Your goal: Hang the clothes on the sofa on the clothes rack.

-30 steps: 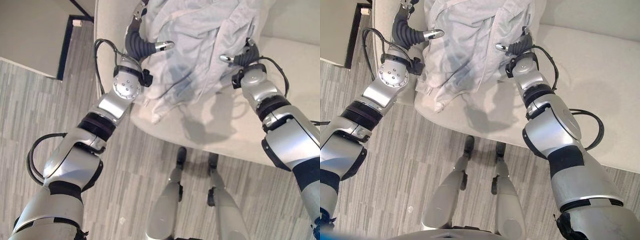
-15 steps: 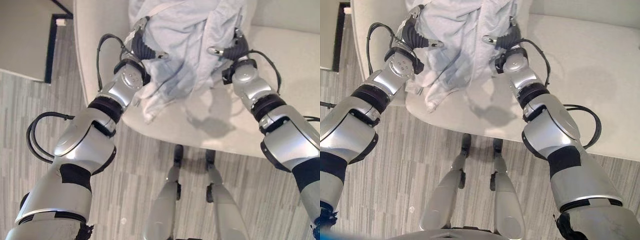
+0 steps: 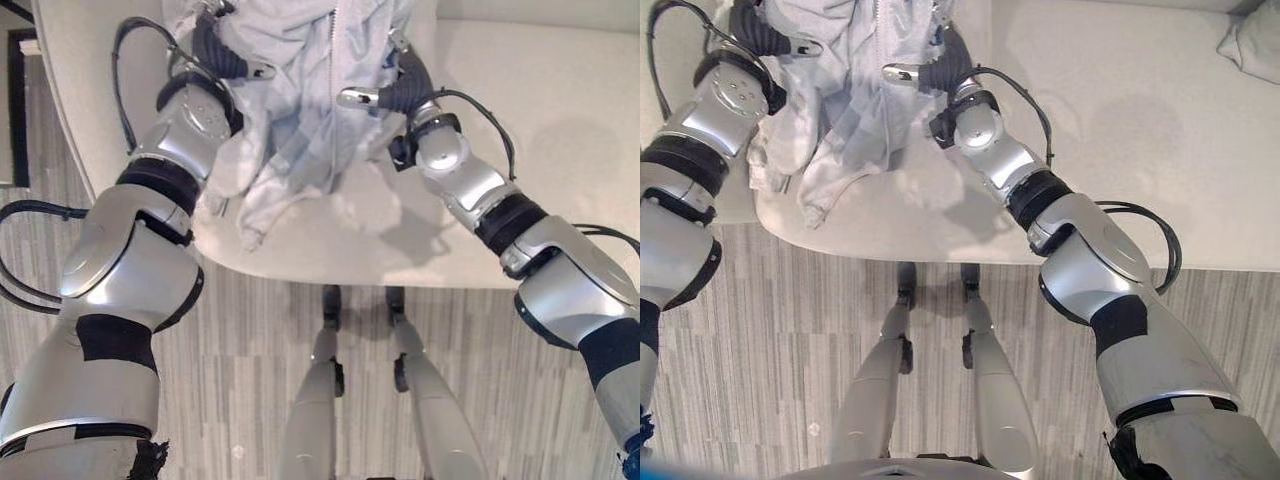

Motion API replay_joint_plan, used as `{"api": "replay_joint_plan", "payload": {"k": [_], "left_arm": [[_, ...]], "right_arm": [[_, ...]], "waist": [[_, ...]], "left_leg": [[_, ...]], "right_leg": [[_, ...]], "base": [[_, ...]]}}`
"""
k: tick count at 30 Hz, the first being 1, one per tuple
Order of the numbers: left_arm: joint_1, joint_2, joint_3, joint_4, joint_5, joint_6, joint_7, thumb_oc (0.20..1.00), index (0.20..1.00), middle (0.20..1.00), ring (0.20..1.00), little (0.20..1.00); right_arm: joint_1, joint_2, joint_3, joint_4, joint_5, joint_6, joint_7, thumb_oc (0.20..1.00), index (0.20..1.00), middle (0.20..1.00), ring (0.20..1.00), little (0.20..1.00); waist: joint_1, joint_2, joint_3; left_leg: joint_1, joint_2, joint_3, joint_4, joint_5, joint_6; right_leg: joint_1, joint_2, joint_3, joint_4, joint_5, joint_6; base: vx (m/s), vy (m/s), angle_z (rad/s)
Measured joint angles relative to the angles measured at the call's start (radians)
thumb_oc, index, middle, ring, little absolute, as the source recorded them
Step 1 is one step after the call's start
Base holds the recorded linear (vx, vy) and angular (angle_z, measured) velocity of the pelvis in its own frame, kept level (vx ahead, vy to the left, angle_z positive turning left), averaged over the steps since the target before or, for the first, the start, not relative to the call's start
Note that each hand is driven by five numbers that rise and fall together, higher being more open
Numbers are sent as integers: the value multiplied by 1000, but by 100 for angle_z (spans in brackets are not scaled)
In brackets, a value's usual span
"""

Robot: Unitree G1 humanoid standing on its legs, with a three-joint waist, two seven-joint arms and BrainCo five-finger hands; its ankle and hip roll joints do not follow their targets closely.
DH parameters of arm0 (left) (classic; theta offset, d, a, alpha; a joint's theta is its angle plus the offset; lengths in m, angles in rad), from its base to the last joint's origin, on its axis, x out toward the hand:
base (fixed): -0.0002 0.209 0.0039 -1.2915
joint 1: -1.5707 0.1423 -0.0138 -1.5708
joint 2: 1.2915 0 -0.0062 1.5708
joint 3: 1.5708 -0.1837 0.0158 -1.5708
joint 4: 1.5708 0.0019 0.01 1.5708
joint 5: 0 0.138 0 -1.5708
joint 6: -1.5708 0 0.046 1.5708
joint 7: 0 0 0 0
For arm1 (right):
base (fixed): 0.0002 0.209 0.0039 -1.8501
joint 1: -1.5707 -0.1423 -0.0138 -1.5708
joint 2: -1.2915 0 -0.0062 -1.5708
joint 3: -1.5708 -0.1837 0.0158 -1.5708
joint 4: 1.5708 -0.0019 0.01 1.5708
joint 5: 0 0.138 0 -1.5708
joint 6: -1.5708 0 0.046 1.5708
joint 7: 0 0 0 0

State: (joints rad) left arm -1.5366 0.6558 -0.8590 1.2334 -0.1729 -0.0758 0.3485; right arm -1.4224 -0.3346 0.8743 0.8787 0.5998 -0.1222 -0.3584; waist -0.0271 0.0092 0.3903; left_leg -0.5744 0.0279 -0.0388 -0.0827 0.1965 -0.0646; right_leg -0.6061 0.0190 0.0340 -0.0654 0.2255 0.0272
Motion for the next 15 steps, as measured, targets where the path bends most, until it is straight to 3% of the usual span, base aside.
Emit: {"api": "replay_joint_plan", "payload": {"k": [6, 7, 8, 9, 10, 11, 12, 13, 14, 15], "left_arm": [[-3, 7, -1, 0, 0, 0, 2, 1000, 1000, 1000, 1000, 1000], [-3, 7, -1, 0, 0, 0, 2, 758, 758, 758, 758, 758], [-3, 7, -1, 0, 0, 0, 3, 758, 758, 758, 758, 758], [-3, 7, -1, 0, 0, 1, 3, 325, 325, 325, 325, 325], [-3, 5, -3, 2, 0, 1, 7, 325, 325, 325, 325, 325], [-3, 0, -3, 5, 0, 1, 12, 200, 200, 200, 200, 200], [-4, -3, -3, 5, 0, 1, 19, 200, 200, 200, 200, 200], [-4, -8, -3, 7, 0, 1, 25, 200, 200, 200, 200, 200], [-4, -15, -3, 10, 0, 1, 30, 200, 200, 200, 200, 200], [-4, -25, -3, 12, -1, 1, 32, 200, 200, 200, 200, 200]], "right_arm": [[0, 21, 0, 1, 12, -16, -1, 1000, 1000, 1000, 1000, 1000], [0, 27, 5, 1, 12, -17, -2, 1000, 1000, 1000, 1000, 1000], [0, 32, 8, 2, 12, -17, -2, 1000, 1000, 1000, 1000, 1000], [0, 35, 8, 2, 12, -18, -3, 1000, 1000, 1000, 1000, 1000], [-3, 44, 10, 13, 12, -20, -3, 1000, 1000, 1000, 1000, 1000], [-15, 52, 14, 49, 14, -21, -3, 1000, 1000, 1000, 1000, 1000], [-17, 58, 14, 57, 22, -21, -3, 906, 906, 906, 906, 906], [-23, 72, 15, 78, 30, -22, -3, 253, 253, 253, 253, 253], [-32, 79, 15, 102, 32, -22, -3, 200, 200, 200, 200, 200], [-41, 82, 15, 125, 38, -21, -5, 200, 200, 200, 200, 200]], "waist": [[0, -1, 0], [0, -1, 0], [0, -1, 0], [0, -1, 0], [1, -1, 0], [1, -1, 0], [1, -2, 0], [3, -3, 0], [4, -3, 0], [5, -4, 0]], "left_leg": [[0, 1, 2, 0, 0, 0], [0, 1, 2, 0, 0, 0], [0, 2, 2, 0, 0, 0], [0, 2, 2, 0, 0, 0], [0, 2, 2, 0, 0, 0], [0, 2, 2, 1, 0, 0], [0, 2, 2, 1, 0, 0], [0, 2, 2, 1, 0, 0], [0, 2, 2, 2, 0, 0], [0, 2, 2, 2, 0, 0]], "right_leg": [[-1, 1, 3, 1, 0, 0], [-1, 1, 3, 1, 0, 0], [-1, 2, 3, 1, 0, 0], [-1, 2, 3, 2, 0, 0], [-2, 2, 0, 3, 1, 0], [-2, 2, 1, 3, 1, 0], [-2, 2, 1, 4, 1, 0], [-2, 2, 0, 4, 1, 0], [-3, 2, 0, 5, 1, 0], [-3, 1, 0, 5, 1, 0]], "base": [[0, 0, 0], [0, 0, 0], [-40, 3, 0], [-32, 3, 0], [-39, 0, -1], [0, 0, 0], [0, 0, 0], [-31, 8, 0], [0, 0, 0], [-35, 5, 0]]}}
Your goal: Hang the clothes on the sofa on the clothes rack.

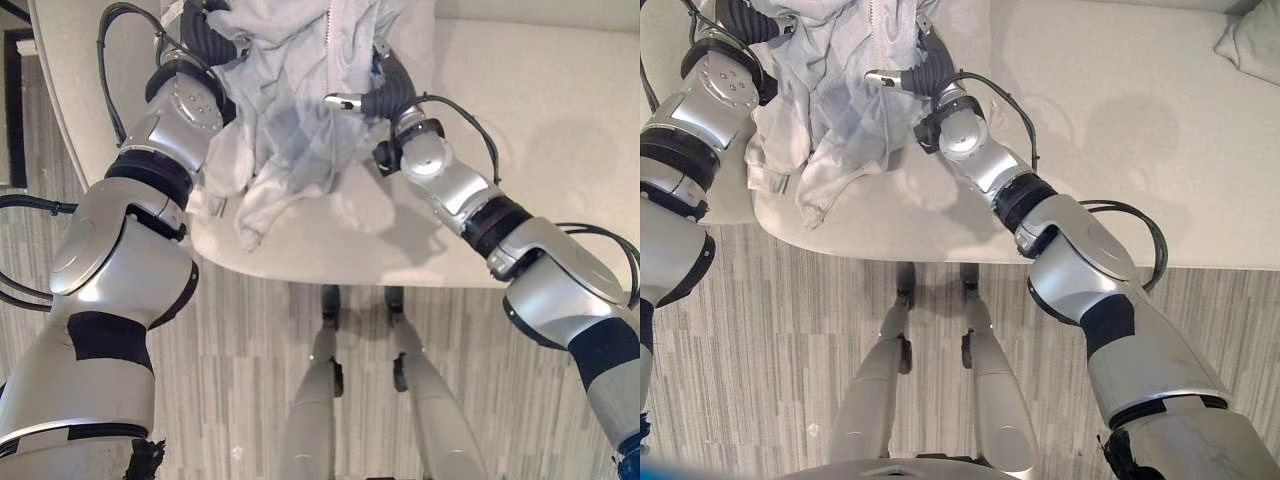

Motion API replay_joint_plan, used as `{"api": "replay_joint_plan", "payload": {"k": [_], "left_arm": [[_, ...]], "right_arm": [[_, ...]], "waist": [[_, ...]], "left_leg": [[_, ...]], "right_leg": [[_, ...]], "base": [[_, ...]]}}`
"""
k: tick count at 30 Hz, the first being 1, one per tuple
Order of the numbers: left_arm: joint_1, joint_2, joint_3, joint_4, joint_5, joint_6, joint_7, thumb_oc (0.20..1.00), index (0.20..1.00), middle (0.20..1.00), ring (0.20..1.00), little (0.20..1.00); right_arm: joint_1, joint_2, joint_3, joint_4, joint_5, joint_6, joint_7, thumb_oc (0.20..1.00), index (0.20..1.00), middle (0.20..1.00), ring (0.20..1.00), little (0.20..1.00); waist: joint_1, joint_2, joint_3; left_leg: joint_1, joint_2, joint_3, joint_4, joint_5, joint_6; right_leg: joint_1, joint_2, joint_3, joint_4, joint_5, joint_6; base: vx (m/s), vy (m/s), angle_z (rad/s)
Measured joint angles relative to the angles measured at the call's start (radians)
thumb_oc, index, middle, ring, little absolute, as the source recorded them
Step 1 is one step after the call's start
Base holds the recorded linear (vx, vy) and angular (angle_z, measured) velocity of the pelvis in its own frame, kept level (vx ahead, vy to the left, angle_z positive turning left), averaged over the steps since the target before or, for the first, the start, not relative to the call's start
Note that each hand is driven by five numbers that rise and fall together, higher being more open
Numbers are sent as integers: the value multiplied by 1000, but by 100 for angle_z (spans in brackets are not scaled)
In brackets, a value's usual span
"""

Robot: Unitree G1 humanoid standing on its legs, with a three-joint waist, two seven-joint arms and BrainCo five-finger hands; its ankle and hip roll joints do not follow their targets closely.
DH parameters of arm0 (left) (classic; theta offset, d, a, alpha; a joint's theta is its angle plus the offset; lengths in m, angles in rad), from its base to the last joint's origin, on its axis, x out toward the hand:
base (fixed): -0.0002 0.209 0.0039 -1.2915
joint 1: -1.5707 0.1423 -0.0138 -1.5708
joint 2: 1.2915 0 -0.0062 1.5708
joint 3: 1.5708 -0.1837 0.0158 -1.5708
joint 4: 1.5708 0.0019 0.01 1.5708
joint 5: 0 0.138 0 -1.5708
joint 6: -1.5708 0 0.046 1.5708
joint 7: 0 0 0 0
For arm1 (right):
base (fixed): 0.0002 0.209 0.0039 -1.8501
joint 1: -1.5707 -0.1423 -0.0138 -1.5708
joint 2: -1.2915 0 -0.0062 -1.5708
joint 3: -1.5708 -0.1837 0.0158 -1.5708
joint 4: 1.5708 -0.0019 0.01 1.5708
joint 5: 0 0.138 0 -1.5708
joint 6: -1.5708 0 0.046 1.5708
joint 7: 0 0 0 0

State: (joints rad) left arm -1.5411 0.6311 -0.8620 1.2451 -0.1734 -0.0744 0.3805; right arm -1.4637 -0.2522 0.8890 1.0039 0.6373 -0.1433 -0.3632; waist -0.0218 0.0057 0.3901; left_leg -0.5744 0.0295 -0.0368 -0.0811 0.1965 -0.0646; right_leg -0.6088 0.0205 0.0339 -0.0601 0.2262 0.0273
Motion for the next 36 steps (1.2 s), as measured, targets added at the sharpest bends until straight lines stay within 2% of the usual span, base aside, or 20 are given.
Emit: {"api": "replay_joint_plan", "payload": {"k": [3, 14, 19, 20, 22, 24, 28, 32, 34, 36], "left_arm": [[0, -39, -3, 7, -1, 0, 5, 200, 200, 200, 200, 200], [1, -41, 10, -12, -13, 0, 6, 200, 200, 200, 200, 200], [54, -36, 111, -139, -47, -4, 30, 200, 200, 200, 200, 200], [101, -17, 190, -243, -72, -5, 53, 200, 200, 200, 200, 200], [123, 5, 206, -300, -89, -31, 90, 200, 200, 200, 200, 200], [159, 47, 246, -406, -89, -36, 117, 200, 200, 200, 200, 200], [193, 89, 312, -514, -86, -54, 167, 200, 200, 200, 200, 200], [212, 136, 412, -664, -55, -59, 205, 200, 200, 200, 200, 200], [255, 165, 451, -737, -39, -73, 206, 200, 200, 200, 200, 200], [316, 189, 495, -806, -9, -92, 212, 200, 200, 200, 200, 200]], "right_arm": [[-29, 7, 0, 33, 2, 2, 0, 200, 200, 200, 200, 200], [-40, -10, 1, -35, 13, 2, -8, 200, 200, 200, 200, 200], [-14, -54, -58, -178, 9, -1, -45, 200, 200, 200, 200, 200], [8, -78, -82, -256, -13, 1, -66, 200, 200, 200, 200, 200], [19, -85, -107, -295, -51, -16, -83, 200, 200, 200, 200, 200], [54, -106, -167, -362, -125, -13, -110, 200, 200, 200, 200, 200], [99, -128, -235, -421, -210, -12, -142, 200, 200, 200, 200, 200], [144, -172, -302, -523, -284, -12, -150, 200, 200, 200, 200, 200], [209, -180, -350, -586, -318, -12, -148, 200, 200, 200, 200, 200], [268, -184, -393, -646, -337, -17, -138, 200, 200, 200, 200, 200]], "waist": [[4, -2, 0], [9, -2, 1], [27, -3, 1], [27, -3, 1], [28, -3, 1], [33, -3, 4], [34, -3, 3], [48, -2, 4], [48, -1, 0], [49, 8, -34]], "left_leg": [[0, 0, 0, 1, 0, 0], [1, 1, 7, 7, 0, 0], [40, 2, 22, 5, 0, 0], [59, 3, 24, 2, -1, -1], [72, 3, 24, -1, 0, -1], [103, 4, 27, -6, 0, -1], [157, 6, 26, -9, -11, -13], [219, 8, 27, -9, -16, -16], [303, 11, 25, -10, -43, -15], [327, 12, 22, -10, -61, -17]], "right_leg": [[0, 0, -1, 1, 0, 0], [1, 1, 1, 4, 0, 0], [32, 1, 11, 9, 0, 0], [50, 1, 13, 8, -2, 2], [62, 1, 13, 7, -1, 1], [90, 2, 17, 6, -1, 2], [152, 1, 16, -12, -11, 10], [216, 3, 14, -16, -8, -1], [310, 3, 11, -37, -25, -3], [337, 3, 7, -37, -42, -1]], "base": [[-22, 4, 0], [0, 0, 0], [-1, -3, -5], [48, -23, -1], [55, -26, -1], [33, -25, -3], [83, -26, 2], [128, -20, 1], [142, -9, 4], [163, -8, 4]]}}
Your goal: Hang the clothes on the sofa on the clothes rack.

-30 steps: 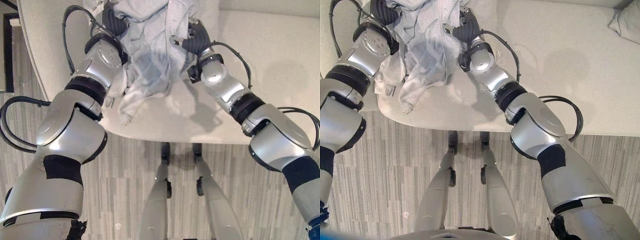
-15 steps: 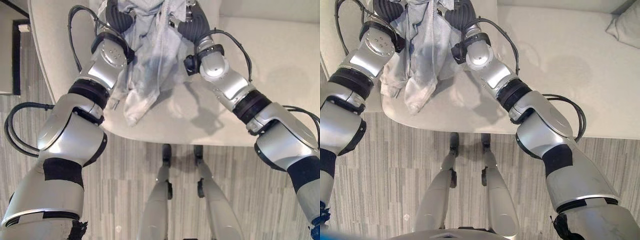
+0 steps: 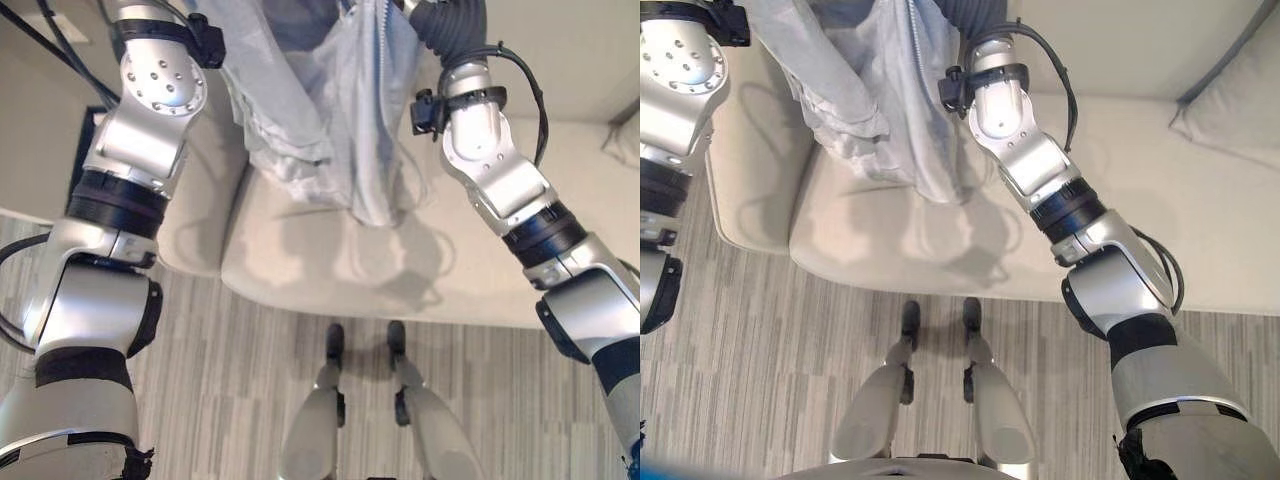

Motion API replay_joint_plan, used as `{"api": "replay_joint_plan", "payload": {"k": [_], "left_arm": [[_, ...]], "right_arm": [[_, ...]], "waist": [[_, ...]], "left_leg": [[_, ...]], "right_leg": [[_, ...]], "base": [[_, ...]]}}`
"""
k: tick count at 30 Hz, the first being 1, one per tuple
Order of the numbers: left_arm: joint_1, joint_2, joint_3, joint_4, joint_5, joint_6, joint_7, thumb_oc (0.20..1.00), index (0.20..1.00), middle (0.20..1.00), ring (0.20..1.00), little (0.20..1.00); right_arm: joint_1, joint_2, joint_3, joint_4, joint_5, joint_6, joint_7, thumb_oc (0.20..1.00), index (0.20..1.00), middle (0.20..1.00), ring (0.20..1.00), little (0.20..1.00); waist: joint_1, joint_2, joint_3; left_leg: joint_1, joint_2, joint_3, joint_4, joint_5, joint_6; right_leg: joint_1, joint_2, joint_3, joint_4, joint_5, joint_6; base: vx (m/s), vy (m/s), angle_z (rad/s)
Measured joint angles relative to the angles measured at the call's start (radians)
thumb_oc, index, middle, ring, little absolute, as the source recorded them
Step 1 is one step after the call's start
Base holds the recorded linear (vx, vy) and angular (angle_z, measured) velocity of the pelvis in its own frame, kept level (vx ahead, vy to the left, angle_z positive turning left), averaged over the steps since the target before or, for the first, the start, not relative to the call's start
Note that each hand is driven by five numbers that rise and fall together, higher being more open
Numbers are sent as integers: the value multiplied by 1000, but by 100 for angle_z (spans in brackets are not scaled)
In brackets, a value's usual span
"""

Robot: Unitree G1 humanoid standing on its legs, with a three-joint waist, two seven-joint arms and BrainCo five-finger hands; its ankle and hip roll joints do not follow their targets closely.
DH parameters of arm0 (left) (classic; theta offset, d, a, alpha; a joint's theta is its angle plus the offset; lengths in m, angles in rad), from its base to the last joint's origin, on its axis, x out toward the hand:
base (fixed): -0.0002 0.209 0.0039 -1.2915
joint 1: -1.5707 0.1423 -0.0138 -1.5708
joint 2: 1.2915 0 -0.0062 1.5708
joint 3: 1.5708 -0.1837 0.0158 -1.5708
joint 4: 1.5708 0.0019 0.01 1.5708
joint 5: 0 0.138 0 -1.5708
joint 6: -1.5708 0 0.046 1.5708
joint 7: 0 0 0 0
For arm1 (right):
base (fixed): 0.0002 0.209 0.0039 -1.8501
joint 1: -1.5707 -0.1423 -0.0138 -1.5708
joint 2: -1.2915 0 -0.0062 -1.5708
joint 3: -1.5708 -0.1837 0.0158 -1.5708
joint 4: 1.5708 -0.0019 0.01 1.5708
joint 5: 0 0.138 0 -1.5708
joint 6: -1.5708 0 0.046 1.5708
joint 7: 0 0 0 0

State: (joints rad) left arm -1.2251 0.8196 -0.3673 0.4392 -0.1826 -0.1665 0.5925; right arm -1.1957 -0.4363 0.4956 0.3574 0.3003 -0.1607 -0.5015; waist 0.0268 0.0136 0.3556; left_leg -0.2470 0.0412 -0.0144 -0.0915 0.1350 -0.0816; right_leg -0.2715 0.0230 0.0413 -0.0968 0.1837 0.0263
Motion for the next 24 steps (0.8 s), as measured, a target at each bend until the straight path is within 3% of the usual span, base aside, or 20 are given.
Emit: {"api": "replay_joint_plan", "payload": {"k": [3, 4, 6, 15, 18, 24], "left_arm": [[66, 36, 89, -96, 36, -4, 9, 200, 200, 200, 200, 200], [109, 29, 101, -96, 42, -9, 19, 200, 200, 200, 200, 200], [161, 29, 138, -123, 48, -12, 19, 200, 200, 200, 200, 200], [377, 24, 182, -205, 49, -19, -49, 200, 200, 200, 200, 200], [440, -25, 205, -236, 52, -19, -60, 200, 200, 200, 200, 200], [487, -70, 208, -249, 80, -18, -87, 200, 200, 200, 200, 200]], "right_arm": [[67, -35, -58, -92, -27, 1, 33, 200, 200, 200, 200, 200], [93, -40, -59, -84, -27, -3, 43, 200, 200, 200, 200, 200], [105, -57, -63, -88, -27, -4, 68, 200, 200, 200, 200, 200], [200, -95, -97, -108, -27, -4, 146, 200, 200, 200, 200, 200], [235, -90, -98, -109, -27, -4, 163, 200, 200, 200, 200, 200], [313, -38, -96, -107, -27, -5, 185, 200, 200, 200, 200, 200]], "waist": [[-1, 8, -19], [-1, 14, -74], [-2, 15, -103], [4, 10, -173], [8, 5, -241], [15, -9, -295]], "left_leg": [[69, -1, 0, -1, -8, 9], [80, 0, -2, -1, -26, 6], [106, 1, -5, -1, -32, 8], [202, 7, -42, -1, -58, -1], [210, 10, -59, -4, -66, -3], [235, 11, -102, -2, -66, -3]], "right_leg": [[70, -1, -8, 0, -11, -10], [84, -2, -11, 0, -27, -9], [112, -1, -16, 0, -37, -10], [224, 3, -55, -1, -71, -16], [240, 6, -70, -1, -84, -19], [284, 9, -113, -1, -101, -22]], "base": [[105, -12, 5], [141, -38, 8], [78, -26, 7], [44, -59, 13], [20, -86, 17], [-1, -20, 21]]}}
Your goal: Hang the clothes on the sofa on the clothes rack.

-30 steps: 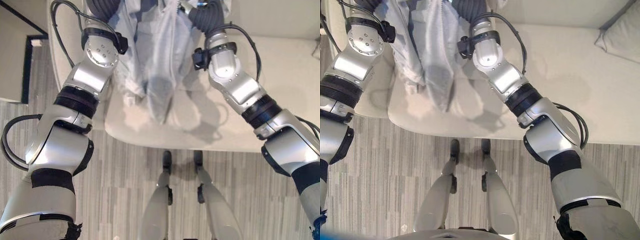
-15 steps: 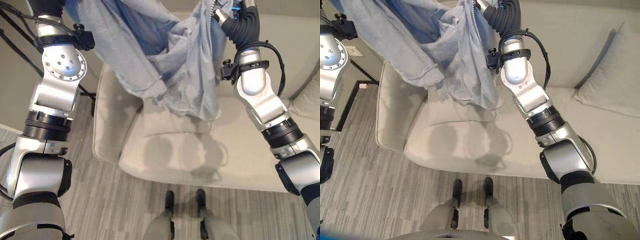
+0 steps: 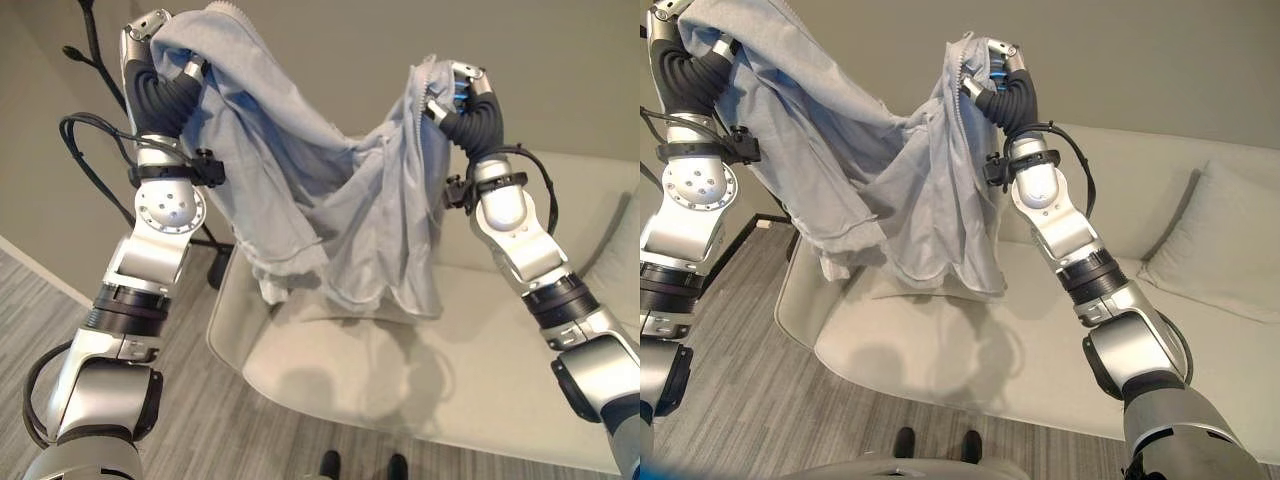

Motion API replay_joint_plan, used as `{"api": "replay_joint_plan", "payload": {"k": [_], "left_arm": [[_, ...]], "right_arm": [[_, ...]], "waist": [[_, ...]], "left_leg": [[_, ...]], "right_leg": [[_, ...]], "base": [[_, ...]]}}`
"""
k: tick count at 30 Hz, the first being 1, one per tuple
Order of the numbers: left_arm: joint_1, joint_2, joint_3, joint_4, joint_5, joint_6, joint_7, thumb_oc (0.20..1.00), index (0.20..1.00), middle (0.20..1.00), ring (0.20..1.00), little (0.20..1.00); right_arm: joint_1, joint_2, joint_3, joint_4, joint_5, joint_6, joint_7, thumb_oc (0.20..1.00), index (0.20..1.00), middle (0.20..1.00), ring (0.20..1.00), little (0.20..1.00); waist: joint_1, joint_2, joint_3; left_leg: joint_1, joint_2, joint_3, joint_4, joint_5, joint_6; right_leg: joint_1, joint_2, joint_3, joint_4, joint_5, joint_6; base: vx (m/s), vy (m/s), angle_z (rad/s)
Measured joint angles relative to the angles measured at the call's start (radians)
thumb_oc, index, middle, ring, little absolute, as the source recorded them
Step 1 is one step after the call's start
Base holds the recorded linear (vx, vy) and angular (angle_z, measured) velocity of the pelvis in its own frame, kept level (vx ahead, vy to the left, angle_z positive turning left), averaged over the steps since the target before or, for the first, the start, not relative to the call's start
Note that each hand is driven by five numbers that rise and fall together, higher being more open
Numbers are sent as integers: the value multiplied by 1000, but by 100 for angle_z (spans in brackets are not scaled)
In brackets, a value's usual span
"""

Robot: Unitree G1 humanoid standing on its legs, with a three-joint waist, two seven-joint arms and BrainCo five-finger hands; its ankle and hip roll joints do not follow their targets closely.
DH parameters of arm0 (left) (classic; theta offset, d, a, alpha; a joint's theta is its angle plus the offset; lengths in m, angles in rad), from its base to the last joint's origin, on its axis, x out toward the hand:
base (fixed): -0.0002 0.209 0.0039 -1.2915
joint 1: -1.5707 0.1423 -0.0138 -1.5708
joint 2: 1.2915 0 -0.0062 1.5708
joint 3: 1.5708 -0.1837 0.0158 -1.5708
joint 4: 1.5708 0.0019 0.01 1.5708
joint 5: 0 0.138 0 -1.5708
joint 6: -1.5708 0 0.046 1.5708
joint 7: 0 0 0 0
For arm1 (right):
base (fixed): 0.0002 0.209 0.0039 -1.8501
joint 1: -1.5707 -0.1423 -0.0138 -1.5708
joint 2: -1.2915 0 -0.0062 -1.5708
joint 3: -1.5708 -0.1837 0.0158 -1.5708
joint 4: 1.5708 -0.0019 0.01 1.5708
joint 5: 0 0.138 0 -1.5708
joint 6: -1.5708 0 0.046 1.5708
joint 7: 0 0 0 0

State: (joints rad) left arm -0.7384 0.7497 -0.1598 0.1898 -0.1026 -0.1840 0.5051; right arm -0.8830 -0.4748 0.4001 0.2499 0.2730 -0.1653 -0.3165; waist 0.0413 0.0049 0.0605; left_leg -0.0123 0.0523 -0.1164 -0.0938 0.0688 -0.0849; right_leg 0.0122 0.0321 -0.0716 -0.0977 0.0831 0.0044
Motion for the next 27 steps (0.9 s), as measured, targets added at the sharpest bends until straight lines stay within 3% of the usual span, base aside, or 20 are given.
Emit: {"api": "replay_joint_plan", "payload": {"k": [2, 3, 5, 7, 9, 10, 11, 12, 13, 14, 15, 16, 19, 20, 21, 22, 23, 24, 26, 27], "left_arm": [[70, -69, 3, -21, 1, 1, -1, 200, 200, 200, 200, 200], [70, -74, 2, -13, 1, 3, -1, 200, 200, 200, 200, 200], [52, -51, 0, 33, 0, 0, 2, 200, 200, 200, 200, 200], [48, -48, 2, 51, -3, -2, 21, 200, 200, 200, 200, 200], [41, -57, -20, 53, -2, -10, 29, 200, 200, 200, 200, 200], [39, -90, -19, 57, -2, -13, 29, 200, 200, 200, 200, 200], [33, -129, -29, 87, -1, -28, 33, 200, 200, 200, 200, 200], [25, -152, -35, 107, -1, -27, 33, 200, 200, 200, 200, 200], [15, -169, -45, 122, 0, -21, 30, 200, 200, 200, 200, 200], [28, -155, -56, 109, -1, -9, 36, 200, 200, 200, 200, 200], [30, -74, -70, 97, 4, -7, 36, 200, 200, 200, 200, 200], [31, -47, -67, 99, 11, -2, 37, 200, 200, 200, 200, 200], [38, -45, -67, 77, 41, 13, 36, 200, 200, 200, 200, 200], [38, -45, -63, 62, 41, 13, 36, 200, 200, 200, 200, 200], [37, -46, -61, 40, 43, 13, 34, 200, 200, 200, 200, 200], [37, -44, -57, 16, 43, 13, 32, 200, 200, 200, 200, 200], [37, -39, -49, -2, 43, 13, 29, 200, 200, 200, 200, 200], [43, -38, -30, -16, 43, 13, 29, 200, 200, 200, 200, 200], [89, -47, 18, -43, 43, 13, 28, 200, 200, 200, 200, 200], [116, -55, 27, -55, 43, 13, 26, 200, 200, 200, 200, 200]], "right_arm": [[31, 6, 12, 0, -1, 0, 0, 200, 200, 200, 200, 200], [34, 9, 21, 0, -1, 1, 0, 200, 200, 200, 200, 200], [26, 16, 25, 0, -1, 7, 0, 200, 200, 200, 200, 200], [29, 25, 28, -19, -1, 10, -4, 200, 200, 200, 200, 200], [60, 20, 26, -49, -2, 9, -4, 200, 200, 200, 200, 200], [95, 10, 2, -61, -3, 10, -1, 200, 200, 200, 200, 200], [138, -11, -32, -77, -12, 5, 3, 200, 200, 200, 200, 200], [180, -20, -59, -89, -19, 4, 5, 200, 200, 200, 200, 200], [247, 6, -90, -88, -20, 1, -5, 200, 200, 200, 200, 200], [270, 20, -71, -76, -19, 20, -1, 200, 200, 200, 200, 200], [262, 82, -47, -78, -20, 33, 5, 200, 200, 200, 200, 200], [254, 116, -42, -77, -22, 31, 7, 200, 200, 200, 200, 200], [246, 128, -46, -77, -32, 28, 3, 200, 200, 200, 200, 200], [238, 127, -55, -76, -35, 27, -2, 200, 200, 200, 200, 200], [228, 116, -62, -74, -37, 25, -3, 200, 200, 200, 200, 200], [213, 95, -61, -67, -38, 24, -2, 200, 200, 200, 200, 200], [197, 79, -61, -63, -38, 24, -1, 200, 200, 200, 200, 200], [188, 69, -61, -64, -38, 23, -1, 200, 200, 200, 200, 200], [187, 65, -61, -64, -39, 21, 0, 200, 200, 200, 200, 200], [202, 62, -61, -64, -40, 21, 1, 200, 200, 200, 200, 200]], "waist": [[21, -2, -5], [16, -28, 6], [14, -68, 13], [15, -71, 11], [-14, -64, 8], [-19, -29, -10], [-21, -3, -30], [-17, 32, -42], [-33, -28, -39], [-32, -67, -45], [17, -118, -39], [26, -111, -24], [29, -106, -17], [32, -94, -9], [40, -71, 5], [58, -51, 17], [70, -48, 20], [81, -50, 18], [83, -57, 12], [82, -46, 9]], "left_leg": [[-7, -5, -16, 34, -11, 6], [-59, 0, -23, 116, -44, -23], [-129, 158, -33, 254, -99, -111], [-104, 318, 19, 223, -110, -120], [-67, 378, 4, 161, -108, -127], [-35, 304, -91, 142, -119, -144], [-33, 240, -55, 169, -117, -141], [-34, 217, 13, 162, -145, -131], [-30, 150, 20, 148, -111, -120], [-25, 110, 41, 141, -108, -106], [-43, 67, 115, 173, -123, -70], [-61, 71, 137, 195, -133, -53], [-61, 2, 139, 195, -121, 17], [-56, -5, 137, 183, -110, 38], [-39, 1, 132, 155, -96, 58], [-18, 12, 131, 119, -74, 64], [-6, 9, 128, 90, -58, 67], [2, -2, 129, 69, -45, 67], [27, -33, 140, 35, -35, 67], [38, -35, 142, 22, -31, 64]], "right_leg": [[17, -6, -23, 0, -4, -3], [15, -28, -42, 0, 2, -15], [8, -44, -35, 1, 0, 0], [-25, -62, -13, 64, -32, 39], [-41, -115, -1, 110, -49, 88], [-47, -192, 6, 105, -38, 144], [-76, -230, 20, 120, -4, 185], [-93, -267, -19, 158, -24, 170], [-97, -345, -56, 182, -36, 152], [-131, -366, -59, 192, 23, 133], [-193, -398, -59, 164, 162, 108], [-201, -411, -91, 134, 225, 87], [-164, -407, -137, 163, 273, 95], [-162, -403, -125, 183, 261, 104], [-158, -362, -102, 246, 161, 160], [-158, -294, -110, 339, 32, 184], [-149, -237, -126, 384, -66, 171], [-124, -192, -147, 358, -119, 153], [-54, -156, -140, 228, -149, 94], [-35, -150, -127, 192, -128, 97]], "base": [[-93, 250, 41], [-85, 627, 46], [-57, 737, 15], [-27, 565, -20], [-20, 847, 2], [21, 735, -1], [-68, 492, -6], [-105, 261, 24], [-225, 391, 26], [-213, 412, -49], [-191, 446, -102], [-149, 454, -99], [-118, 391, 6], [-80, 290, 19], [-56, 240, 19], [-17, 177, 12], [5, 146, -1], [27, 115, -5], [60, 60, -14], [85, 25, -19]]}}
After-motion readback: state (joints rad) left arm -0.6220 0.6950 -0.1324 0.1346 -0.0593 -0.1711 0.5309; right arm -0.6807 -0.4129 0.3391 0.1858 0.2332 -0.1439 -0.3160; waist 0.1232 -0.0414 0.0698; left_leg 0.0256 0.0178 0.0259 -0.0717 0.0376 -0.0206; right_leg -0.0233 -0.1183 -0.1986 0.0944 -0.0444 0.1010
